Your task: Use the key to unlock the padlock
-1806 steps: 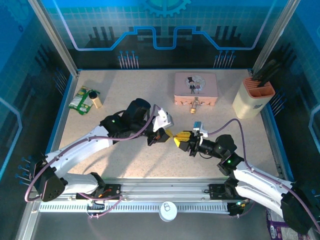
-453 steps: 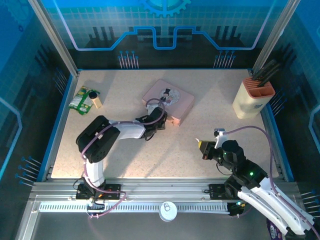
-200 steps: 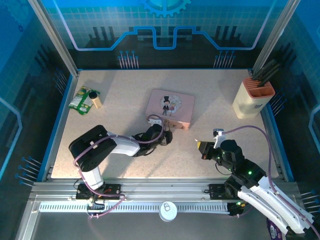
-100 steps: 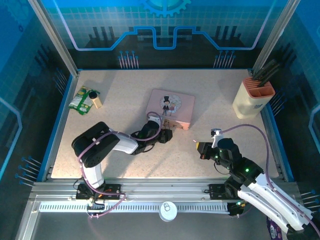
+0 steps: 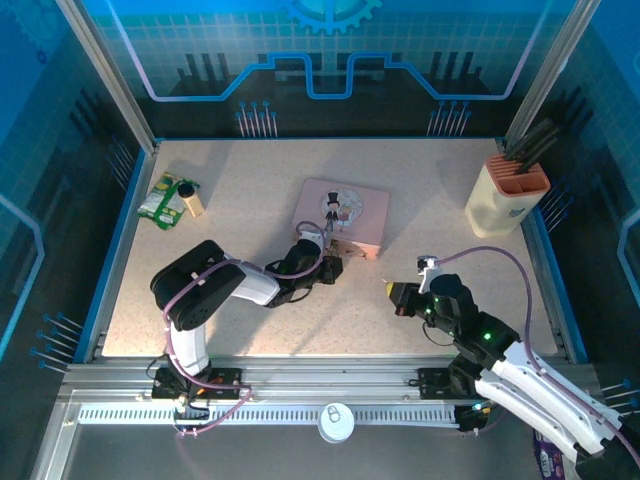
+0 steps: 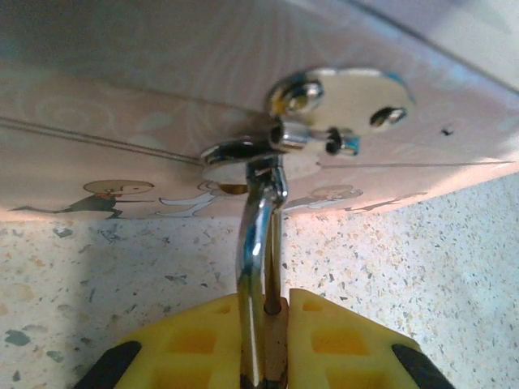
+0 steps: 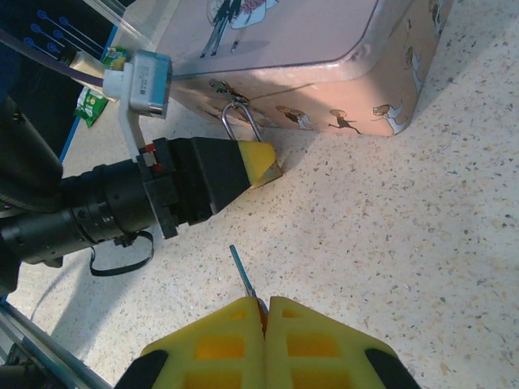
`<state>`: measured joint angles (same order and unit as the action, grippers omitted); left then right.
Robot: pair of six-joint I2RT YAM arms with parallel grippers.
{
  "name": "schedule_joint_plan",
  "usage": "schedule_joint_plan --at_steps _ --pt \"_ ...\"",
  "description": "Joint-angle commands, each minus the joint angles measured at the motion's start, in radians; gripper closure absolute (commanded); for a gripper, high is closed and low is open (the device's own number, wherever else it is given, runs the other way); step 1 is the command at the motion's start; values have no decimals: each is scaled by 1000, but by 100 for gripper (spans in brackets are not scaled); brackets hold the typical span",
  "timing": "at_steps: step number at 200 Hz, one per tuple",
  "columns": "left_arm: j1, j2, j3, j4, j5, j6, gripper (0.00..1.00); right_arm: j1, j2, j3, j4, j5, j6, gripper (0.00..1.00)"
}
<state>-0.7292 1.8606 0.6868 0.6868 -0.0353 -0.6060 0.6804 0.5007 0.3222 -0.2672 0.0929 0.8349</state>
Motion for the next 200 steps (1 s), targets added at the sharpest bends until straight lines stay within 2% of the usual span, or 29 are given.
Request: schedule_joint_plan --at_steps 1,73,105,138,171,200 --pt "-2 -9 -22 55 29 -44 91 16 33 -32 98 -34 52 100" --pt "-7 -51 -44 117 87 -233 95 15 158 -99 292 -85 174 100" --pt "-8 -63 -34 107 113 -296 95 -55 264 -139 460 -217 272 100" --pt "-14 -75 -20 95 122 -328 95 -73 331 -126 500 -234 293 100" --pt "-16 -73 -12 127 136 -366 95 -137 433 -140 648 -342 359 100" --pt "-21 -77 8 133 146 -383 96 -155 519 -122 708 -377 378 100"
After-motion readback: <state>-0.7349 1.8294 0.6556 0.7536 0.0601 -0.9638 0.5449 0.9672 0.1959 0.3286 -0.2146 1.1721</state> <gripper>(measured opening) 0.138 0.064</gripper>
